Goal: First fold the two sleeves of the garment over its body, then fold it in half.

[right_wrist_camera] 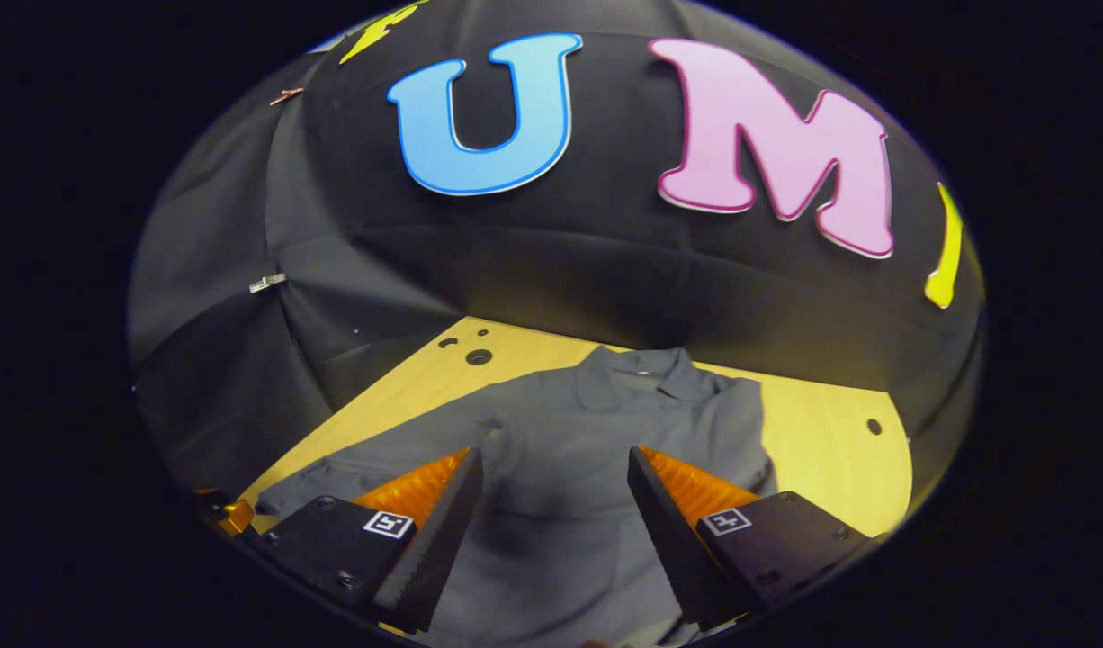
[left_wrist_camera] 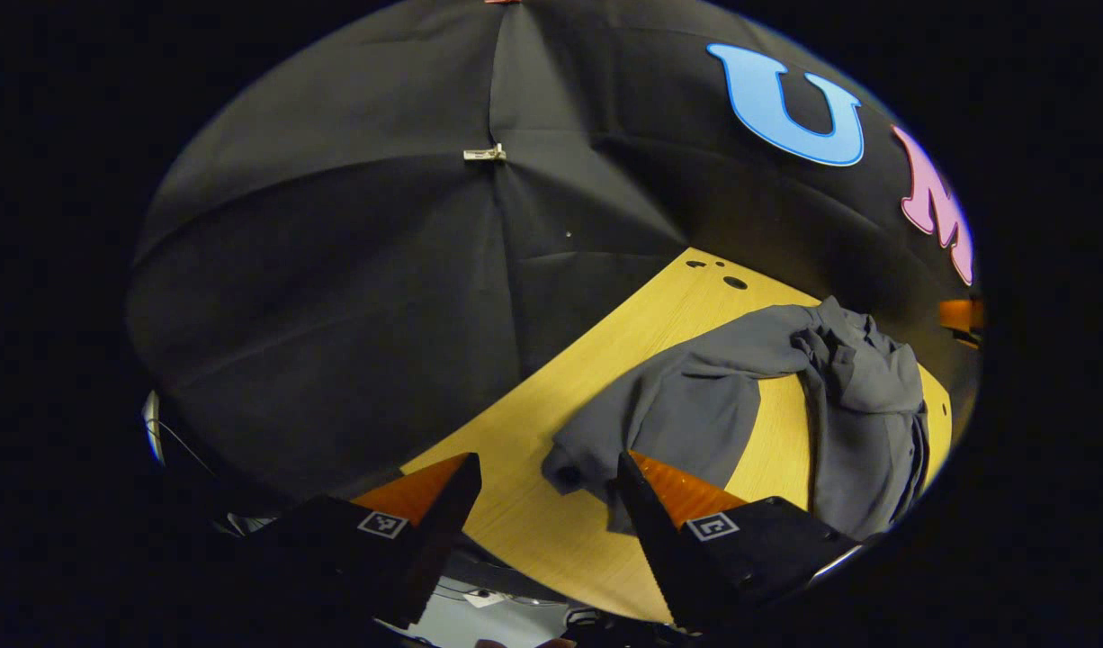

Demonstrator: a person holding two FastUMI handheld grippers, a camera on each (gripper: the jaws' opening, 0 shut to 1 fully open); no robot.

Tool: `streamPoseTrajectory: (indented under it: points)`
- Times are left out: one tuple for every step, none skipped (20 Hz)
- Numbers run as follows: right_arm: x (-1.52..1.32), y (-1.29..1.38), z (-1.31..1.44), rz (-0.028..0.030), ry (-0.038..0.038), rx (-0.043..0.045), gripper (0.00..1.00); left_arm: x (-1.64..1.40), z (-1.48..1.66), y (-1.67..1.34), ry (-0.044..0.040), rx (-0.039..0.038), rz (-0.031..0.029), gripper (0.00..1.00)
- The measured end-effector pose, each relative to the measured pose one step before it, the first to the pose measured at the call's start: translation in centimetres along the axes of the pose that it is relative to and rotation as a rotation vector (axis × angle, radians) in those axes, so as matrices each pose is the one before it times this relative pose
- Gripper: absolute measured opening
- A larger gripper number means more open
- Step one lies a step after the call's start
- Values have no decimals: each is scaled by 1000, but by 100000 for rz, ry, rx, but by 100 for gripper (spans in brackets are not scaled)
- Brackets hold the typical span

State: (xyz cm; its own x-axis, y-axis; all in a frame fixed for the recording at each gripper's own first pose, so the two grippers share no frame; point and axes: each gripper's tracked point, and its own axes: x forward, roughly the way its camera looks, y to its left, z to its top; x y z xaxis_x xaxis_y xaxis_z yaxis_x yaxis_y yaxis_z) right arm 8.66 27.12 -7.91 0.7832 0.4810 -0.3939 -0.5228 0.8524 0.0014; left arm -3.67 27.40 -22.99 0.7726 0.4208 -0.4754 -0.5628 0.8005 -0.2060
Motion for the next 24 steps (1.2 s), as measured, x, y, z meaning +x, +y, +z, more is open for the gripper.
streamPoseTrajectory:
  points:
    - [-3118,-672,54,-1307,-3263,936,99,1934,-468,-528,2658,-223,-564,96]
    - [-2377,-745,-350,-1103,-1040,1498,99,1107,-417,-248,2357,-283,156,96]
    - [-1879,-865,-294,-1218,-591,800,99,1104,-416,-266,2311,-741,134,96]
    - [-1267,-635,-325,-1101,20,101,99,769,-460,-81,2261,-321,651,96]
    - [-1189,-627,-563,-1409,213,45,99,589,-287,-75,2171,-733,558,96]
    - [-822,-767,-680,-1676,1564,254,99,513,-364,-207,2231,-741,-263,96]
    - [-1005,-903,-895,-2015,2328,744,99,261,-458,-311,2219,136,-208,96]
    - [-990,-1020,-535,-2347,1864,1920,99,17,85,-318,-783,3457,2089,98]
    - [-485,-975,-49,-1970,521,1779,99,503,-480,-441,1205,2529,328,98]
    - [-468,-1133,-179,-2489,348,2186,99,68,-202,-277,715,3269,1802,97]
    - [-374,-921,-56,-1640,-131,2085,99,322,88,-839,-916,1781,-1763,89]
    - [-204,-639,-197,-1210,-28,1035,99,-101,18,-663,700,2323,-825,90]
    - [-44,-948,-394,-1436,545,-308,99,11,-138,-563,411,1781,-1354,88]
    - [169,-760,-666,-973,1445,-1366,99,243,63,-577,540,1298,-1475,84]
    - [88,-708,-545,-459,1915,-1439,99,-153,88,-335,707,1167,-408,71]
    - [28,-471,-18,-54,264,-465,99,74,167,-601,109,2126,-1421,58]
    - [297,-337,237,164,-359,315,99,-129,-173,-277,244,1745,-1422,52]
    - [411,-213,3,587,-220,533,99,121,135,-494,-177,2521,-626,40]
    - [308,-383,8,511,260,506,99,122,16,-436,-236,2255,-91,29]
    - [196,-440,46,556,-111,364,99,100,248,-47,145,1877,761,12]
    - [372,-444,48,55,0,-85,99,-307,52,77,256,955,1031,12]
    - [311,-570,-105,-32,-3,-279,99,-18,-11,-283,1621,-512,-867,6]
    - [208,-525,26,-16,-75,-591,99,-462,382,-265,851,-2986,-1307,6]
    - [260,-378,-91,-36,-127,-787,99,-656,1090,-774,-1585,-4693,-1419,6]
